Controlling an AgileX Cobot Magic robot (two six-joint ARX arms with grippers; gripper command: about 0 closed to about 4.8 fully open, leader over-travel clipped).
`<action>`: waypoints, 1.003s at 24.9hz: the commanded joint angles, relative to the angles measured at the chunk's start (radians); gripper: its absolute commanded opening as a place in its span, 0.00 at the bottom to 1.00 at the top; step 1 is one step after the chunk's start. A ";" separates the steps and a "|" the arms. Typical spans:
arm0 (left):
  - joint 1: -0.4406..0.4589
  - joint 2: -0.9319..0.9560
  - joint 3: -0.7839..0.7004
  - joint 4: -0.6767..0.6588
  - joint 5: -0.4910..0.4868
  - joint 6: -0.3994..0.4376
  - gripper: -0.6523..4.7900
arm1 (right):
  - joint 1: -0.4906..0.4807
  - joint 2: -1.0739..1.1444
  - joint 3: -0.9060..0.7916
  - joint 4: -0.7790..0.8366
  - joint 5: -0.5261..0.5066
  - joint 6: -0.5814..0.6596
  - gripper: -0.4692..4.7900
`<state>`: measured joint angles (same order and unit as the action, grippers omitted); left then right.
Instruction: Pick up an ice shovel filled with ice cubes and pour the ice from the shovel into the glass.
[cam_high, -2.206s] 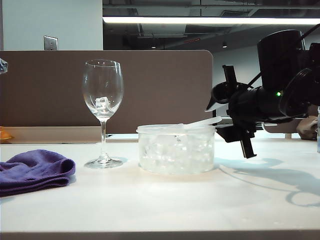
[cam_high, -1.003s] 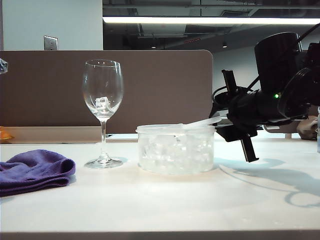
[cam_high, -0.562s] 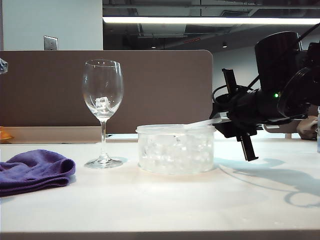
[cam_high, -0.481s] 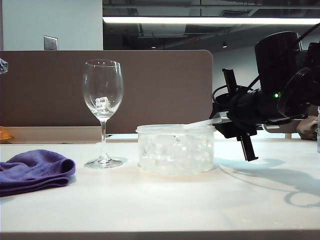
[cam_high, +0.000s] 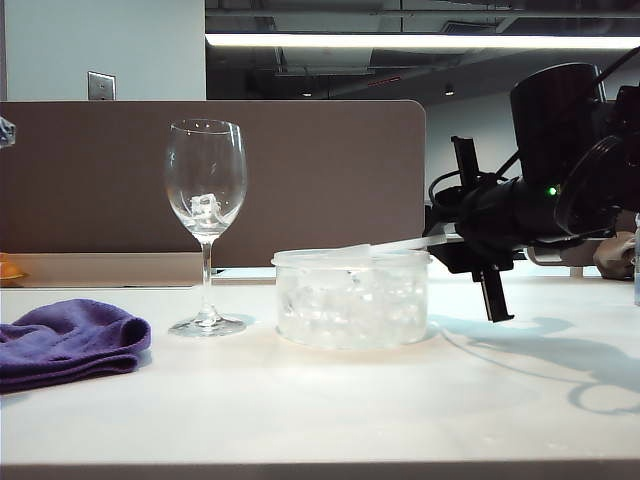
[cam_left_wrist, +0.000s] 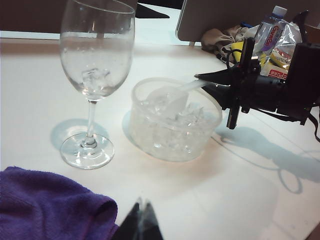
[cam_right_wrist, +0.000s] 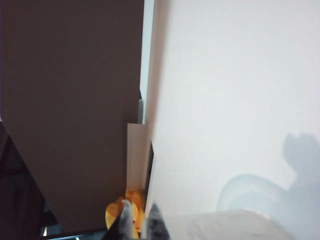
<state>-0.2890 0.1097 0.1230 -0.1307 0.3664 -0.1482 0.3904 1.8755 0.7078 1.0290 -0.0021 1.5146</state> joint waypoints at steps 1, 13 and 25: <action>0.001 0.001 0.005 0.012 0.005 0.002 0.11 | -0.013 -0.005 0.005 0.072 0.000 0.049 0.11; 0.001 0.001 0.005 0.012 0.005 0.002 0.11 | -0.060 -0.029 0.005 0.157 -0.026 0.113 0.08; 0.001 0.001 0.005 0.012 0.005 0.002 0.11 | -0.063 -0.124 0.016 -0.004 -0.023 0.113 0.08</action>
<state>-0.2890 0.1093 0.1230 -0.1307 0.3664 -0.1482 0.3271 1.7699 0.7155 1.0355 -0.0231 1.6264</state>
